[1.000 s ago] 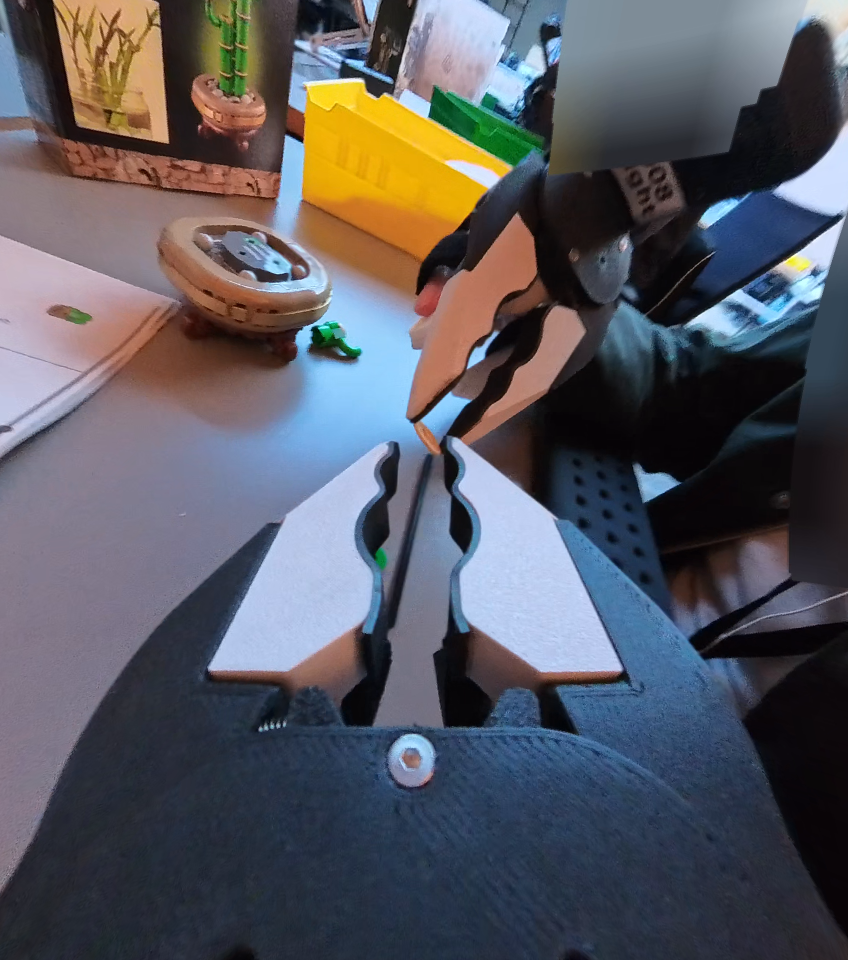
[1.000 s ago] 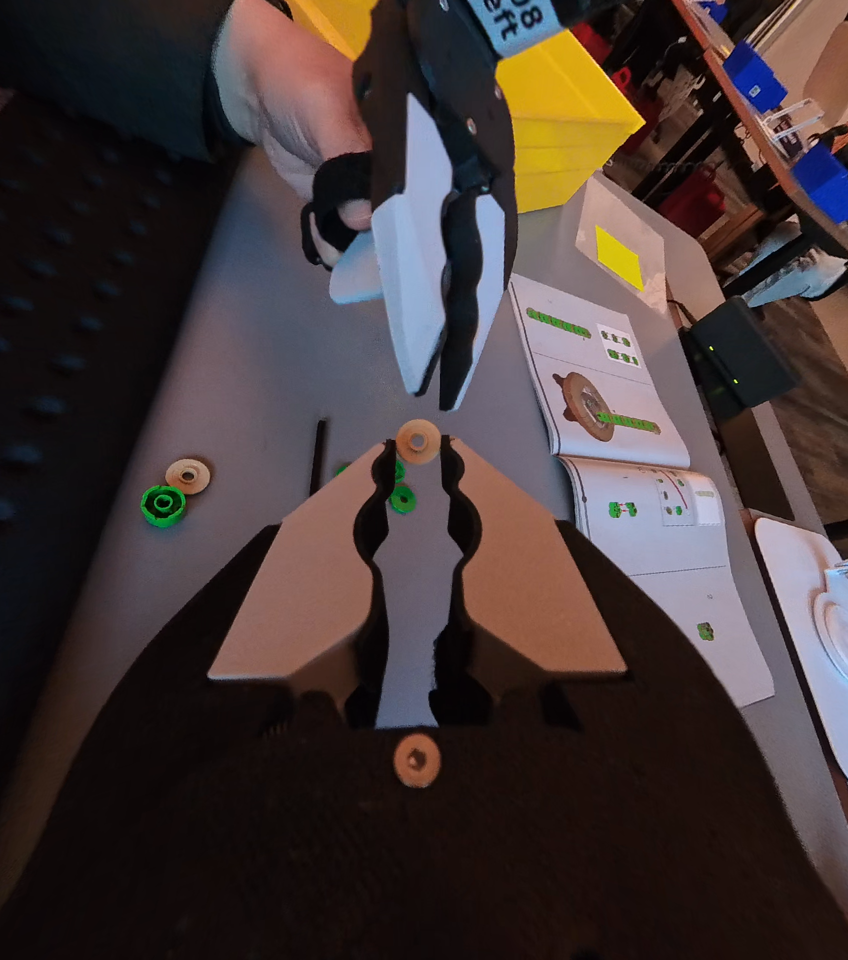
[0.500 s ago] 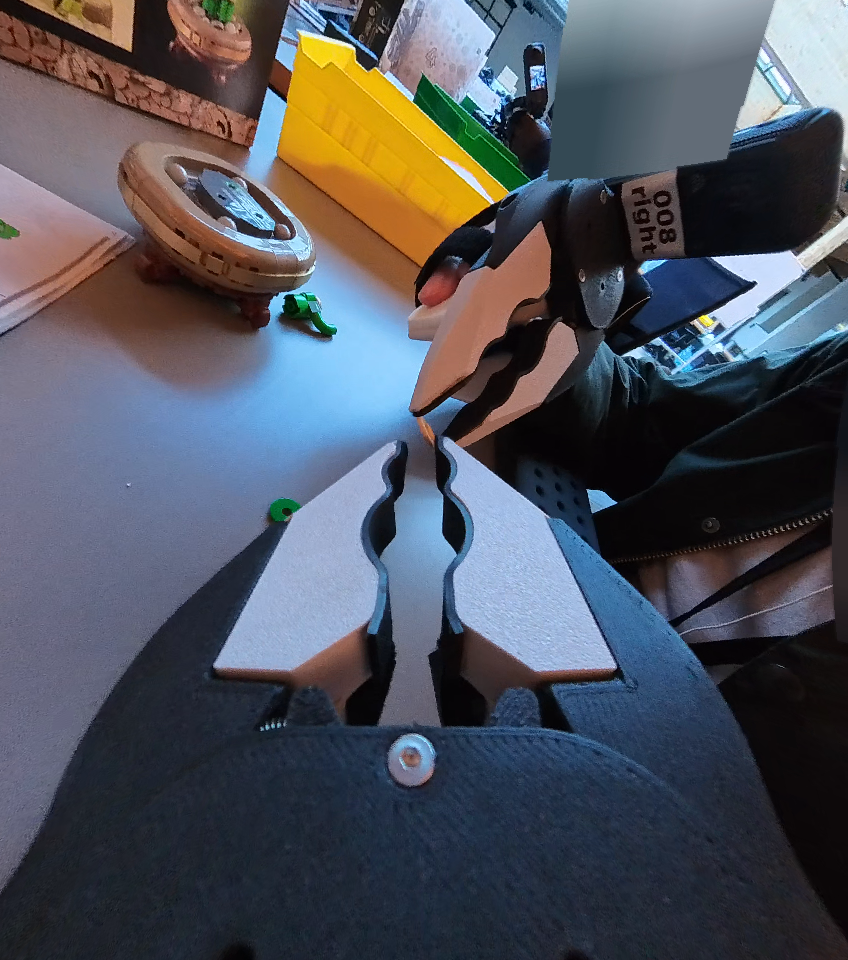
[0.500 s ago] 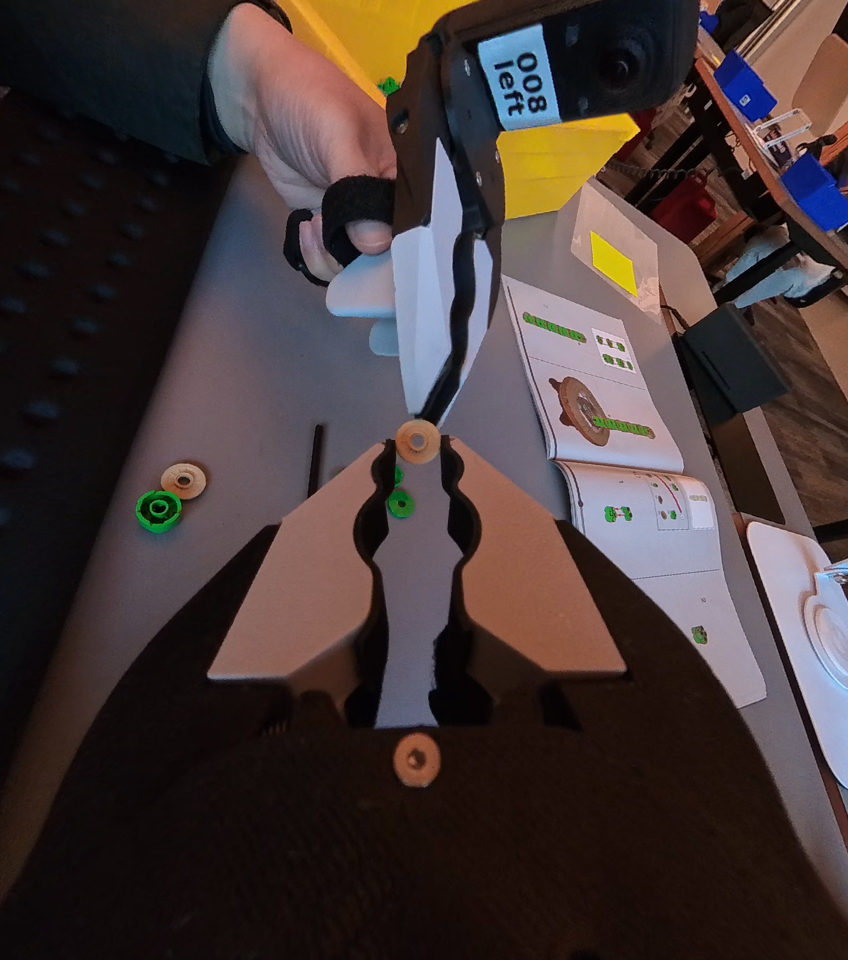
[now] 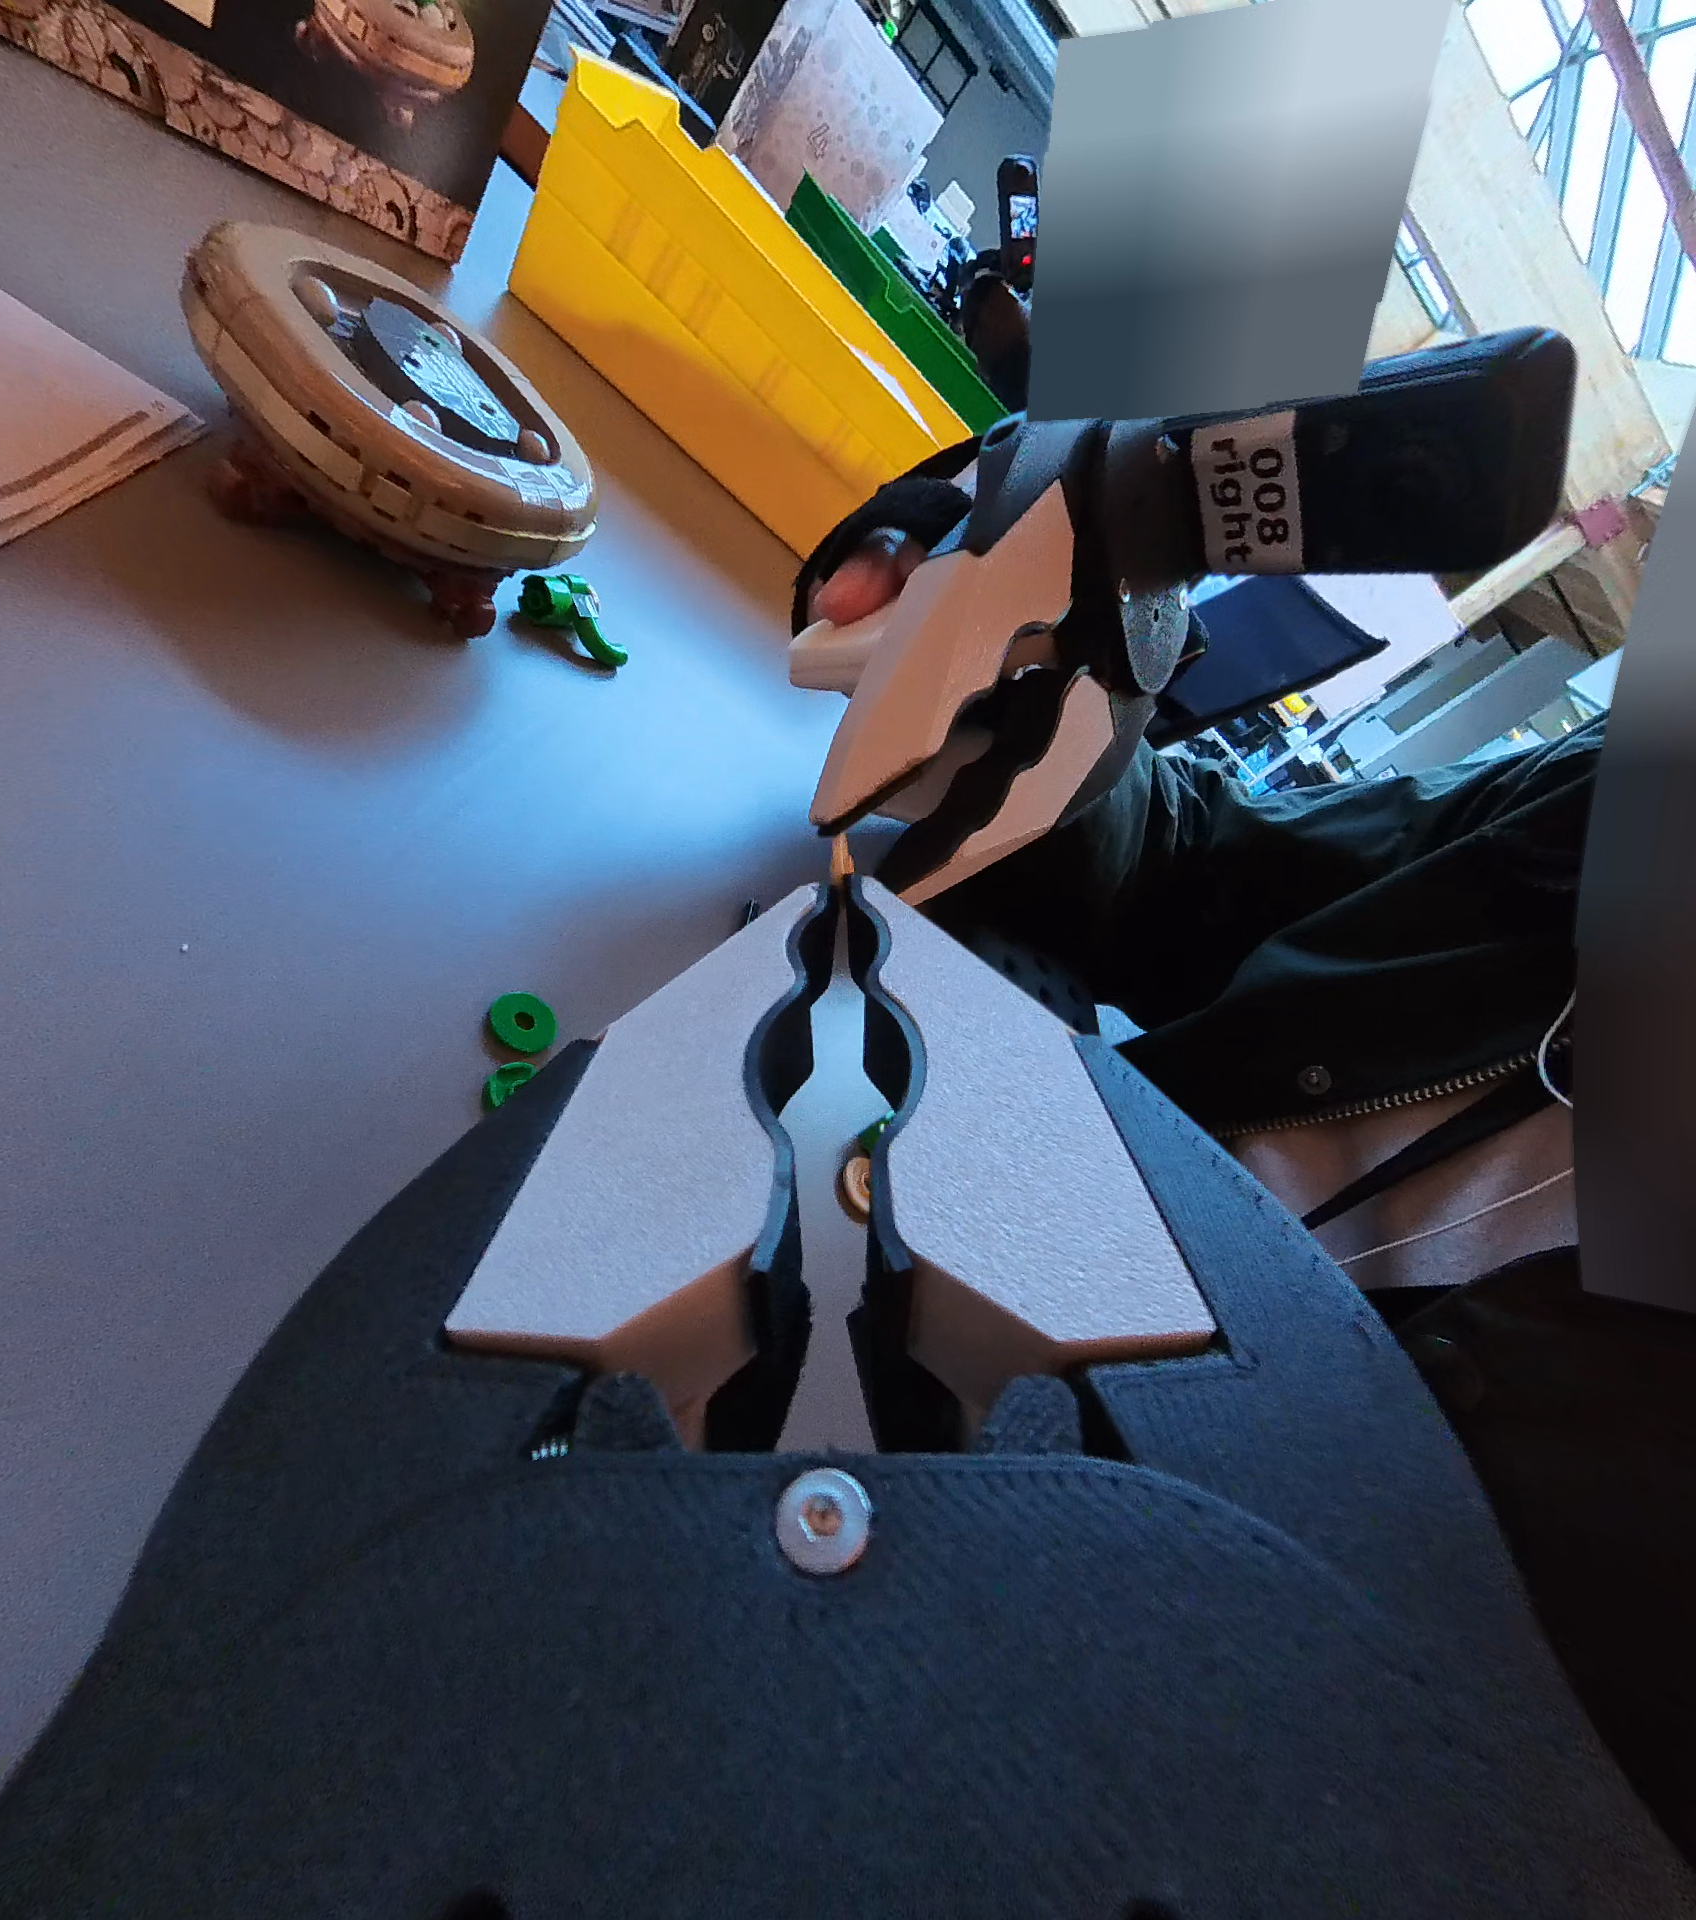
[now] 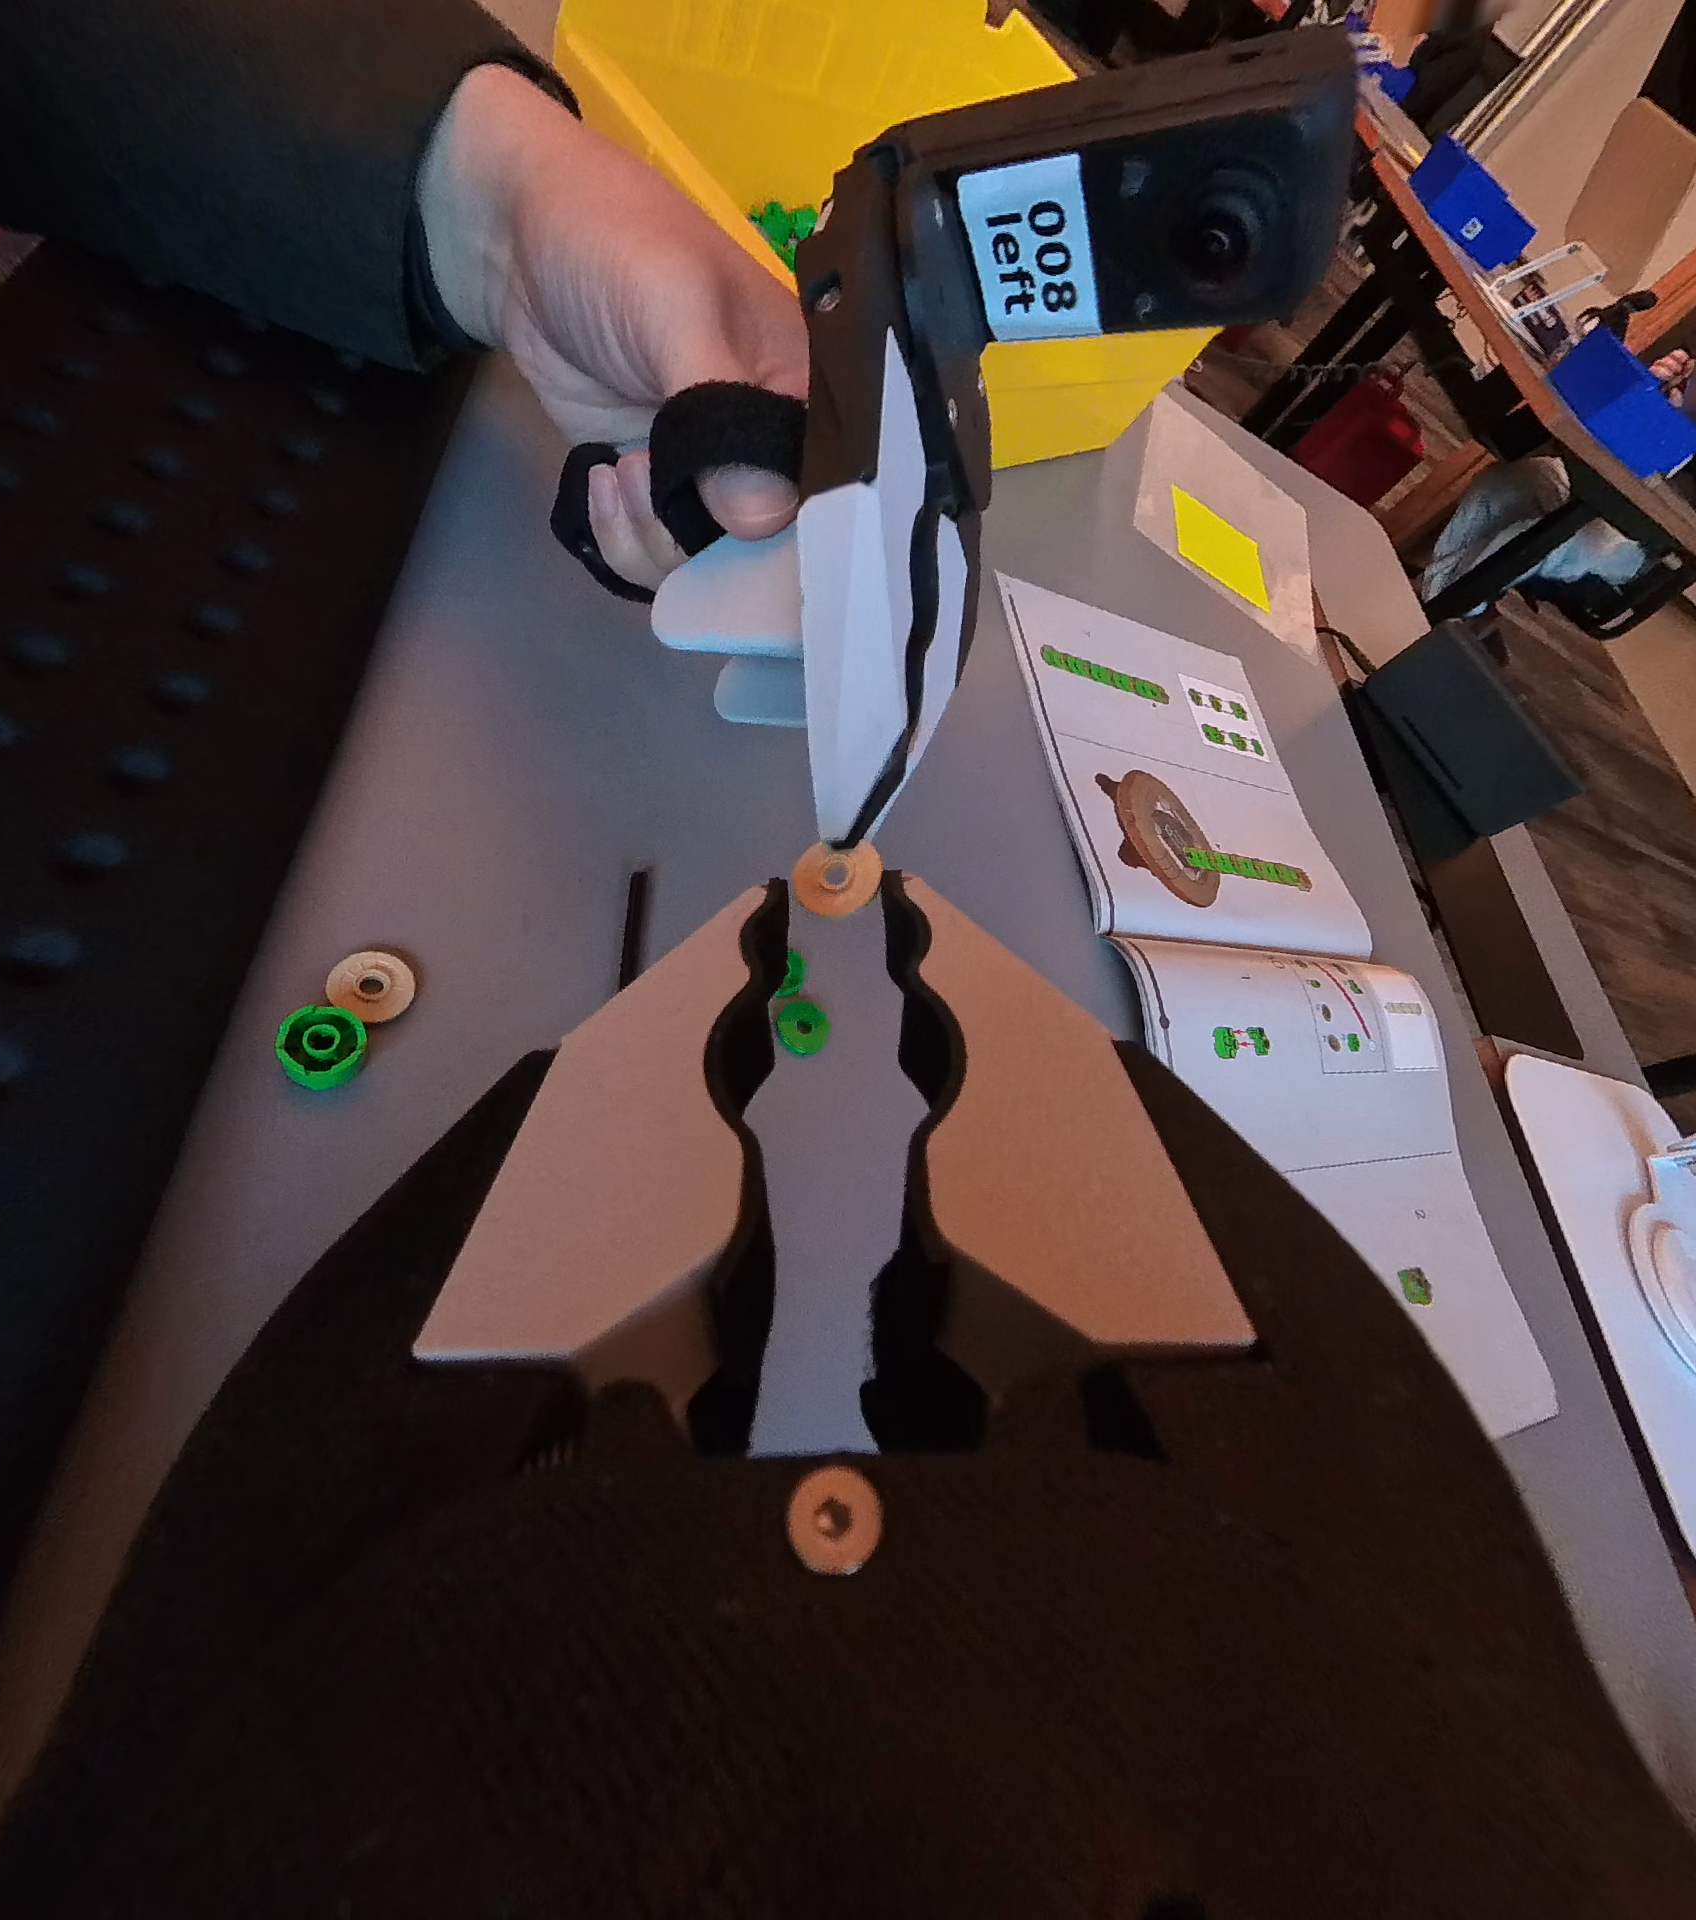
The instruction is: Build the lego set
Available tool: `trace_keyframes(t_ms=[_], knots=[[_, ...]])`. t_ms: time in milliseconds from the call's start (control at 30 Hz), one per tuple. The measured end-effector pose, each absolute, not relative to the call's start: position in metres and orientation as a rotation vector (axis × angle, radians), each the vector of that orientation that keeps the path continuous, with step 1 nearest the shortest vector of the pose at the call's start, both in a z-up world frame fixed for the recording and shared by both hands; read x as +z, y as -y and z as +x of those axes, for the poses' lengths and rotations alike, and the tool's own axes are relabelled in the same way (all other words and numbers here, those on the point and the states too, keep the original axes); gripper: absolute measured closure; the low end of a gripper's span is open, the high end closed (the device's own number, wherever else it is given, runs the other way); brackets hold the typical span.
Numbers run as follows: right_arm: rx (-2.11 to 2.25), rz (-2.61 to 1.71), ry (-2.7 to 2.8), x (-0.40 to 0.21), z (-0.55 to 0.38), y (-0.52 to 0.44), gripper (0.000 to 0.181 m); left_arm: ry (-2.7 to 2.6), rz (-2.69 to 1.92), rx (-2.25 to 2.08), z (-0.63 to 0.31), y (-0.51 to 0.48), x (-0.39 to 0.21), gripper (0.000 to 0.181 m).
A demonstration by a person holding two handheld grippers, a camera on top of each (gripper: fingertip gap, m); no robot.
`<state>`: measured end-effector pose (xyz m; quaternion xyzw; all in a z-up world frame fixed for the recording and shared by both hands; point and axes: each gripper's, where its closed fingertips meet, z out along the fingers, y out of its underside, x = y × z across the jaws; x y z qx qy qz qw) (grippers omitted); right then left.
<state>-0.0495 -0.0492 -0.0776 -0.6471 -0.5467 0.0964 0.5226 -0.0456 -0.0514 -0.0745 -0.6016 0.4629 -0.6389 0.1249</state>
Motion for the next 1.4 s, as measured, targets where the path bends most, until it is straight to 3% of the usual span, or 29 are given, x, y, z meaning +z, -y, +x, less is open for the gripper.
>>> trace_keyframes(t_ms=[133, 433, 567, 1033, 1233, 1267, 1367, 1400], knots=[[0.313, -1.561, 1.261, -0.072, -0.050, 0.049, 0.162, -1.351, -1.711, -1.810, -0.046, 0.048, -0.071, 0.181], [0.539, -1.620, 1.158, -0.065, -0.048, 0.051, 0.163, -1.647, -1.157, -1.101, -0.050, 0.061, -0.064, 0.181], [0.505, -1.591, 1.235, -0.069, -0.051, 0.058, 0.181, -1.650, -1.055, -1.100, -0.054, 0.067, -0.055, 0.181], [0.589, -1.615, 1.199, -0.068, -0.055, 0.059, 0.173, -1.676, -1.019, -1.020, -0.056, 0.066, -0.059, 0.181], [0.509, -1.522, 1.236, -0.057, -0.055, 0.064, 0.181, -1.656, -1.050, -1.077, -0.056, 0.067, -0.058, 0.180], [0.469, -1.490, 1.244, -0.054, -0.056, 0.064, 0.181, -1.628, -1.087, -1.128, -0.055, 0.065, -0.057, 0.178], [0.231, -1.299, 1.267, -0.034, -0.054, 0.065, 0.181, -1.588, -1.249, -1.350, -0.053, 0.065, -0.057, 0.143], [0.121, -1.231, 1.279, -0.029, -0.053, 0.065, 0.181, -1.574, -1.279, -1.438, -0.054, 0.067, -0.054, 0.141]])
